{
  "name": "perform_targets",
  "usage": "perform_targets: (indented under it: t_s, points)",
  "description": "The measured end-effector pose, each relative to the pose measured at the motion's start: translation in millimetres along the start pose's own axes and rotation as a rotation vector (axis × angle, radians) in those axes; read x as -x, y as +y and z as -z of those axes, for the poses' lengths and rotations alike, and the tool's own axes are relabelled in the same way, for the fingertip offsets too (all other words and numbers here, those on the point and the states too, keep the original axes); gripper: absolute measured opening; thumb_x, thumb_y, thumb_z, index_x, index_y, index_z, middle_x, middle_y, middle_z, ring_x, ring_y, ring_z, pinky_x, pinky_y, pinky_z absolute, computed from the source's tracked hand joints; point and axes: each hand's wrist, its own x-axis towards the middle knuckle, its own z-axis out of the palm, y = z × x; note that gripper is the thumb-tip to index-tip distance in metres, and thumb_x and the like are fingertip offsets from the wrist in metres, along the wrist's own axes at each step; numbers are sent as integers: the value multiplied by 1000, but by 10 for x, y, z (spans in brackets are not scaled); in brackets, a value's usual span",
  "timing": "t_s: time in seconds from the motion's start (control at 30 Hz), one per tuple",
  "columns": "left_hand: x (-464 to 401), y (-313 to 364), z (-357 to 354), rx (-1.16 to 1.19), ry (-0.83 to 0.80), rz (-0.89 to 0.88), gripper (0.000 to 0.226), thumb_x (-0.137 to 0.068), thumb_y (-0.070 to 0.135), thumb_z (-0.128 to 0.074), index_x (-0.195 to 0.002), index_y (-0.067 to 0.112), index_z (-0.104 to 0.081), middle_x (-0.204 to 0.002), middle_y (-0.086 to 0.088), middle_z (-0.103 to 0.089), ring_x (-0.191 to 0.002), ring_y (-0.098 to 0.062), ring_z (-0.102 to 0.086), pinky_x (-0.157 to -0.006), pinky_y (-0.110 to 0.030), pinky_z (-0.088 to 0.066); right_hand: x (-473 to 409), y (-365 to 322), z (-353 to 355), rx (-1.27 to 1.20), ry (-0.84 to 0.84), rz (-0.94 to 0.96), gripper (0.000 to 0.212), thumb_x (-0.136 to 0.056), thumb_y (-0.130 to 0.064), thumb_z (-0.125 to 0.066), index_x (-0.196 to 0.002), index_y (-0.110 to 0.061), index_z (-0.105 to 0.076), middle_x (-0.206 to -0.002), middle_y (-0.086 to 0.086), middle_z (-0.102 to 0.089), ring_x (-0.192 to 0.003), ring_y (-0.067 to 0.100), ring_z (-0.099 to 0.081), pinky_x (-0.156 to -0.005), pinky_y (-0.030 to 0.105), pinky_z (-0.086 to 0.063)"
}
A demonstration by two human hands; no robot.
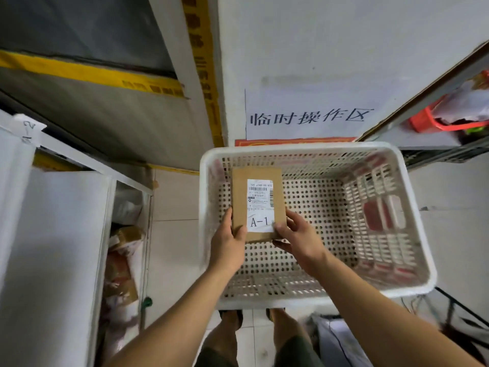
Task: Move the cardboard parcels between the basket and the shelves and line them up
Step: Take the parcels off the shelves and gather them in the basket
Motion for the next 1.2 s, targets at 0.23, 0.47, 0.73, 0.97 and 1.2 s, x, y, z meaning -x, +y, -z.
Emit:
perform_targets:
  t_s: [0.23, 0.47, 0.73, 0.97, 1.2]
  points:
    - [-678, -83, -972, 67, -89, 31, 69, -103, 20, -65, -162, 33, -32, -147, 7, -60, -105, -2, -62, -90, -26, -55, -685, 406, 730, -44, 104, -46, 43, -108, -16, -56, -150, -26, -54, -136, -1, -70, -122, 25, -67, -102, 45, -56]
    - [-1007, 76, -2356, 103, -274, 61, 84, -96, 14, -75, -165, 24, -27, -160, -9, -47, -143, -15, -47, -110, -23, -39, -1069, 768, 1834, -289, 364, -72, 40, -111, -7, -47, -150, -17, -49, -124, -2, -75, -109, 13, -73, -88, 29, -56]
    - [-1520, 50, -3287, 99, -316, 57, 87, -93, 22, -80, -163, 33, -29, -161, -10, -45, -148, -18, -44, -120, -41, -40, -1753, 1017, 2422, -422, 696, -127, 55, -97, -23, -74, -144, -3, -56, -140, 10, -66, -130, 29, -63, -111, 40, -50]
    - [-1763, -4, -3561, 70, -288, 47, 93, -90, 22, -83, -162, 40, -28, -156, -6, -52, -143, -16, -50, -119, -44, -43, -2077, 1171, 2488, -633, 777, -239, 35, -99, -26, -72, -127, -9, -63, -130, 7, -71, -118, 24, -68, -110, 44, -53]
    - [-1884, -7, -3551, -86, -294, -5, 96, -87, 31, -85, -163, 42, -27, -152, -4, -53, -131, -18, -56, -110, -34, -47, -2045, 1223, 2430, -765, 800, -277, 33, -93, -33, -79, -111, -9, -66, -115, 3, -75, -106, 21, -73, -84, 33, -60]
